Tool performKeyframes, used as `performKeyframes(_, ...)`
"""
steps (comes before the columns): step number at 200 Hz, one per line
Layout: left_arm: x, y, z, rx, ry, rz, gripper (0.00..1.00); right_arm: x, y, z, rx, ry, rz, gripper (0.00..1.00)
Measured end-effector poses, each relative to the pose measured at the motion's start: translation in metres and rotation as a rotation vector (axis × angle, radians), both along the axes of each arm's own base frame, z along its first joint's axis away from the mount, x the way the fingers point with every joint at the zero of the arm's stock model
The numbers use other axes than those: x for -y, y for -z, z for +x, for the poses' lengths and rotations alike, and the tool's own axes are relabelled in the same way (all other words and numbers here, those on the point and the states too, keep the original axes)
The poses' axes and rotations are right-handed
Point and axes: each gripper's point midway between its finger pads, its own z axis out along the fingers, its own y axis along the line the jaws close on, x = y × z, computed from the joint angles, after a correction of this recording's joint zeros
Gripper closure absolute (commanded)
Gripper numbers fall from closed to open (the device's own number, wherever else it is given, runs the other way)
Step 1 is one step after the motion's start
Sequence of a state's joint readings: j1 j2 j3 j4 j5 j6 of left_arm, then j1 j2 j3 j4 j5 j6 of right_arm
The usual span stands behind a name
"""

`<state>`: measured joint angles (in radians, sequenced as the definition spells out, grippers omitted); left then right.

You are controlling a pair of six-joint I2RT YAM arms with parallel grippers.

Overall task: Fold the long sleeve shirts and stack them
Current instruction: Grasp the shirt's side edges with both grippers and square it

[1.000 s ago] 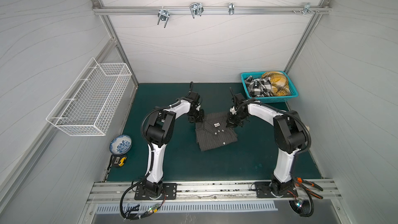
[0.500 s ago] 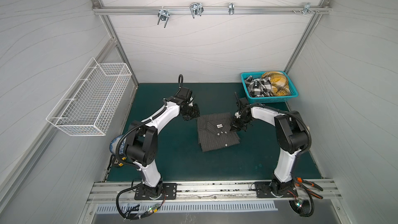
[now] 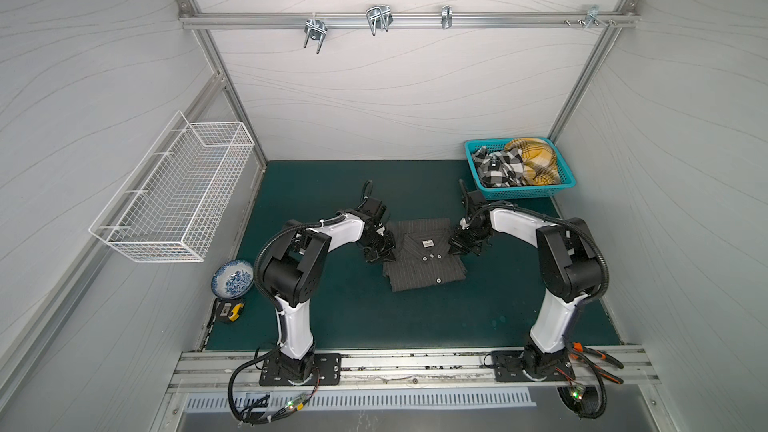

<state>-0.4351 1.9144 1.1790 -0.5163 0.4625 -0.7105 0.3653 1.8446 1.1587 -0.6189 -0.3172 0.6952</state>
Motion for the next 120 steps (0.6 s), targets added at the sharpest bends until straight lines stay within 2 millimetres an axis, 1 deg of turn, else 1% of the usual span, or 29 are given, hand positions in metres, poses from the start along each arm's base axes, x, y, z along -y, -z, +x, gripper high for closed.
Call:
performKeyframes(15,0.000,0.000,0.008,0.015,-0.005,0.012,0.98,0.006,0.001,0.002,0.003,0.008,-0.012,0.72)
performKeyframes(21,0.000,0.000,0.010,0.019,-0.006,0.015,0.98,0.009,0.002,0.003,0.004,0.012,-0.016,0.67)
performKeyframes(27,0.000,0.000,0.010,0.020,-0.007,0.016,0.98,0.013,0.002,0.004,0.003,0.021,-0.023,0.64)
performKeyframes(46,0.000,0.001,0.011,0.022,-0.005,0.017,0.97,0.028,0.004,0.007,0.006,0.031,-0.056,0.61)
performKeyframes(68,0.001,0.000,0.011,0.025,0.002,0.014,0.94,0.039,-0.002,0.005,0.023,0.017,-0.089,0.61)
performKeyframes(85,0.002,-0.002,0.012,0.030,0.012,0.013,0.92,0.041,-0.017,0.004,0.061,-0.012,-0.092,0.62)
performKeyframes(107,0.007,-0.007,0.014,0.044,0.026,0.002,0.86,0.035,-0.036,0.001,0.114,-0.071,-0.083,0.63)
performKeyframes(112,0.009,-0.009,0.015,0.049,0.029,-0.003,0.85,0.032,-0.039,-0.001,0.126,-0.091,-0.077,0.65)
performKeyframes(120,0.012,-0.012,0.017,0.055,0.031,-0.013,0.83,0.024,-0.044,-0.002,0.141,-0.124,-0.061,0.71)
